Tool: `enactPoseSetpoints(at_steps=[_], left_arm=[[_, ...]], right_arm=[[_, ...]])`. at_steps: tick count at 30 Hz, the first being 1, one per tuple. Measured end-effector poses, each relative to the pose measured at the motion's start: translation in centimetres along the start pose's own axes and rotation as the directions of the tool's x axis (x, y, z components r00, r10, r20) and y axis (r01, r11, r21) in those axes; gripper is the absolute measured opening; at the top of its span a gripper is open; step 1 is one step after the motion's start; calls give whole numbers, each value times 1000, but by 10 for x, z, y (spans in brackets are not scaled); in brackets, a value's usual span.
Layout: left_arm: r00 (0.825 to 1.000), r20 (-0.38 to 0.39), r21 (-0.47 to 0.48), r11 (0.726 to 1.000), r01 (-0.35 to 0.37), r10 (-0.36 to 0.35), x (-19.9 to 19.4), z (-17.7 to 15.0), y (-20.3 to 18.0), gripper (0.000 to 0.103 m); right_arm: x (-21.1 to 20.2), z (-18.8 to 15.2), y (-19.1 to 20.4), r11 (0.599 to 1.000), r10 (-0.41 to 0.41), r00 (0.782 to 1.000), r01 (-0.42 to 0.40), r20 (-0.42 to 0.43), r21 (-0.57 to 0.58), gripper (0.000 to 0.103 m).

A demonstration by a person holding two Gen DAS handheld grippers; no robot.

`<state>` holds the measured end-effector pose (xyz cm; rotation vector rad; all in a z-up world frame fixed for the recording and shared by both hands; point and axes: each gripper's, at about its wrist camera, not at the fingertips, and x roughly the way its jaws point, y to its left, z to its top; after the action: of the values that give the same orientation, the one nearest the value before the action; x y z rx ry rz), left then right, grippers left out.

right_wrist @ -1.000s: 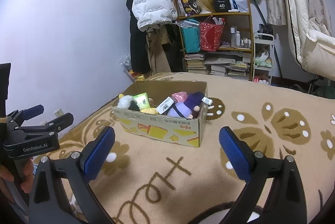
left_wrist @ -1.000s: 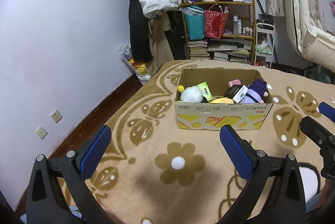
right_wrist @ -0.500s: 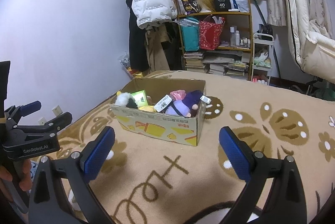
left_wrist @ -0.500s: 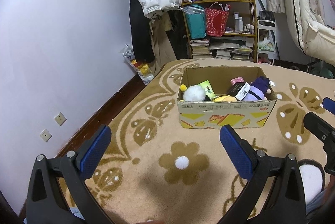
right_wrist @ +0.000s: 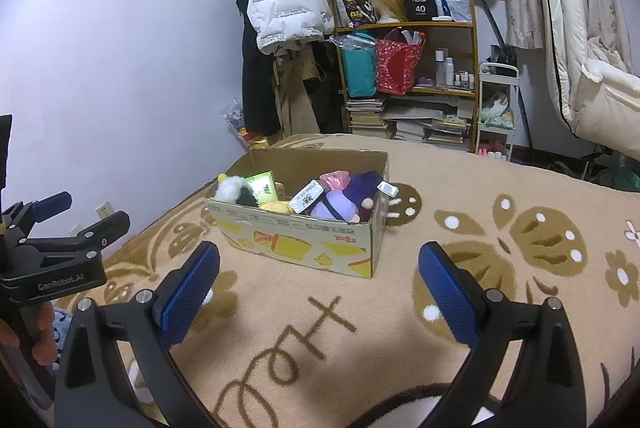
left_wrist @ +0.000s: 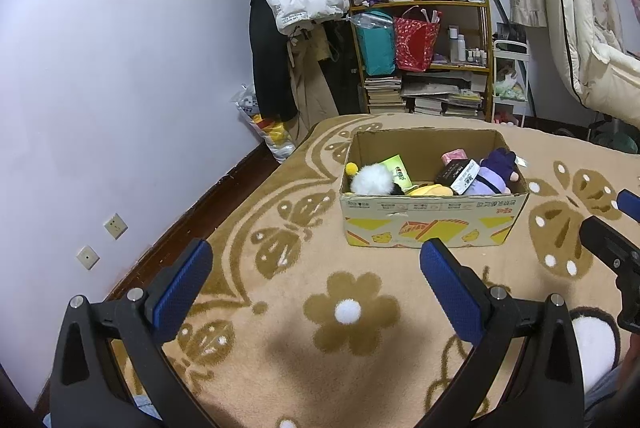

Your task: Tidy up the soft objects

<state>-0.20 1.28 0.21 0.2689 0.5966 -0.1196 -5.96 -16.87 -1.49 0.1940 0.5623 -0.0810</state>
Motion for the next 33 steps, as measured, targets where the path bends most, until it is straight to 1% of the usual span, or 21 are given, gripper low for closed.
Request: enactPoseSetpoints(at_steps=[15, 23, 33], left_arm=[[1000, 3, 3, 1000, 4, -4, 0, 0, -1, 103], [1000, -5, -25, 999, 21, -21, 2, 2, 3, 103], [1000, -23, -3, 1000, 15, -15, 5, 0, 1, 103]], right_arm=[[4, -2, -5, 1000, -6, 1000, 6, -15, -1, 103], [9, -3, -3, 1000, -13, 1000, 13, -28, 3, 103], [10, -3, -2, 1000, -15, 999, 15, -28, 3, 103]])
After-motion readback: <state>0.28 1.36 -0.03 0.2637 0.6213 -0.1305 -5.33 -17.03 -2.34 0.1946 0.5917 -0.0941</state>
